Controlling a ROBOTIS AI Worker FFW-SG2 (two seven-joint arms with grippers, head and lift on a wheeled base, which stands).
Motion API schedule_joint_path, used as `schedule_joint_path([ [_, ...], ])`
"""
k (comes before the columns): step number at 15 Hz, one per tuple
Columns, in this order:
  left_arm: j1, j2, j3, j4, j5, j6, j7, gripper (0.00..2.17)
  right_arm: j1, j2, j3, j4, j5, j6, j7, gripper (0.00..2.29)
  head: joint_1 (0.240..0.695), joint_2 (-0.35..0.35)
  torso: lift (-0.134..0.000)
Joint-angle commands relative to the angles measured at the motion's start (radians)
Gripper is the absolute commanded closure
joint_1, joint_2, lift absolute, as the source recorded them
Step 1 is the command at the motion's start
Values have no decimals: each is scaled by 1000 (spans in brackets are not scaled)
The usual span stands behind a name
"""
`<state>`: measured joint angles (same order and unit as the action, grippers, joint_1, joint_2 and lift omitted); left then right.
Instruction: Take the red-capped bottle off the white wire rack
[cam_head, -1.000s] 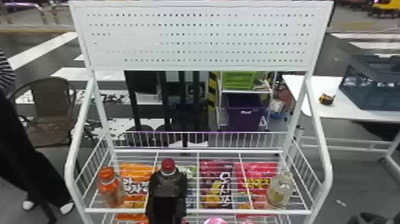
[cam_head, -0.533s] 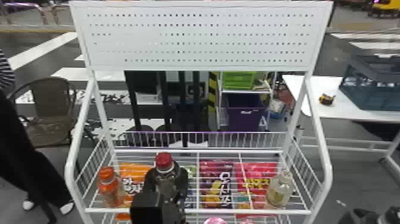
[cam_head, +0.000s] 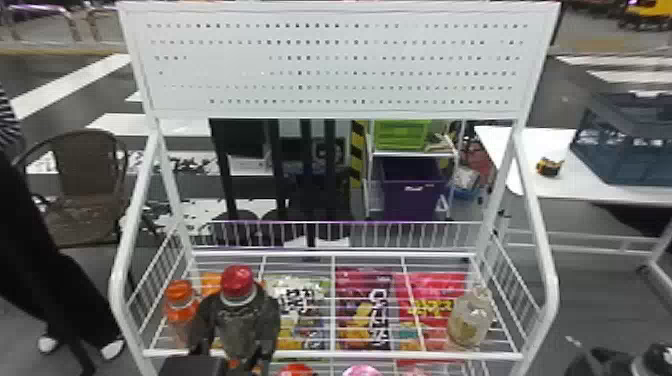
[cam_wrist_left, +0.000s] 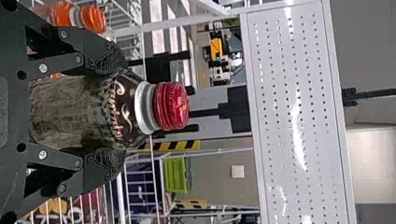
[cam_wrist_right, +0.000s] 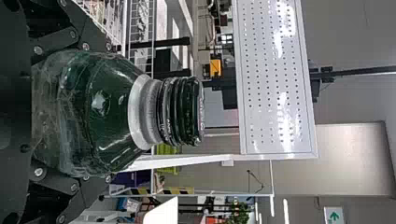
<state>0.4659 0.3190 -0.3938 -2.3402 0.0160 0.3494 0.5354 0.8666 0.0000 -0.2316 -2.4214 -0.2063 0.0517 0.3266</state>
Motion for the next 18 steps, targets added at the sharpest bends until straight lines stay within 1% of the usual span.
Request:
schedule_joint_path([
  [1,39,0,58,-10,-2,-6,-2,1696,0,1,-2,-7,-1,9,0,1004,499,0,0],
  [5,51,-3,64,-10,-4,-13,-3,1693,-6,1,2,-4,1,15,0,1004,499,0,0],
  [7,46,-6,61,-10,-4,-10,-3,1632,-8,1,2,-2,1,15,0,1004,499,0,0],
  [18,40,-8,47,-24,-4,-10,-5,1636,-6,1,-5,-7,-4,18,0,1004,499,0,0],
])
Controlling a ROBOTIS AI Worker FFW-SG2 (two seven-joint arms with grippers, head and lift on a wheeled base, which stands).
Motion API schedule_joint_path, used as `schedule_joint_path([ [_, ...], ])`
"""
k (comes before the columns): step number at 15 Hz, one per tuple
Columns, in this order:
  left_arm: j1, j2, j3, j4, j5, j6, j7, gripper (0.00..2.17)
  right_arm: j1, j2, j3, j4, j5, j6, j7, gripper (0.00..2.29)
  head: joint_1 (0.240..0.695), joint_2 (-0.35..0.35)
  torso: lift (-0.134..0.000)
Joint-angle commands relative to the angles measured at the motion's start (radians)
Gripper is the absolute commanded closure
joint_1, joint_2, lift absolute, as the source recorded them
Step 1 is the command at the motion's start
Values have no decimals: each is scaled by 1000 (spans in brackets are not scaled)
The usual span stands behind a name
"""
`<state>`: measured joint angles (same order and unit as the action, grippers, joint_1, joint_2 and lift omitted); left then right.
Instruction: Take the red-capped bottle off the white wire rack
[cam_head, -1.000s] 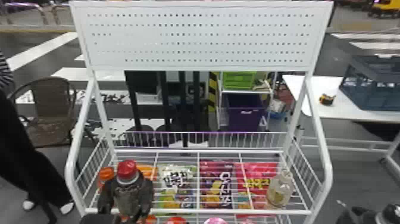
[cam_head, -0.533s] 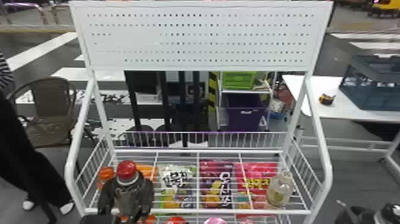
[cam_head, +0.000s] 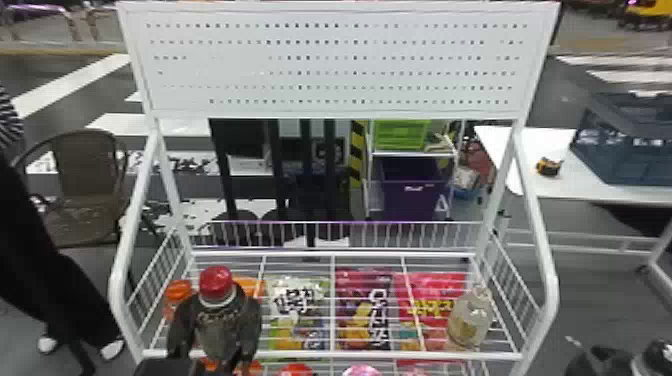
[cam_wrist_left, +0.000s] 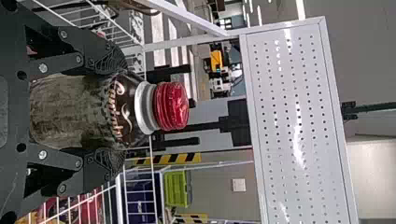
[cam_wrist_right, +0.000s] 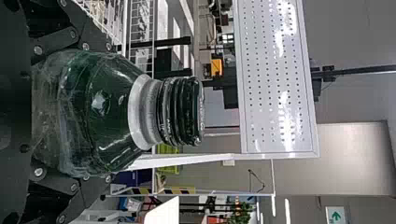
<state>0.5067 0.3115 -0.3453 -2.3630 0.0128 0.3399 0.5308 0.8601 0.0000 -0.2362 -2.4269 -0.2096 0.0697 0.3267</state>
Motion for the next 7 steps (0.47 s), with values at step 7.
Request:
schedule_joint_path([
  [7,-5,0,-1,7,1,0,-9,1636,-1,1,-2,-4,-1,19,0,1004,499,0,0],
])
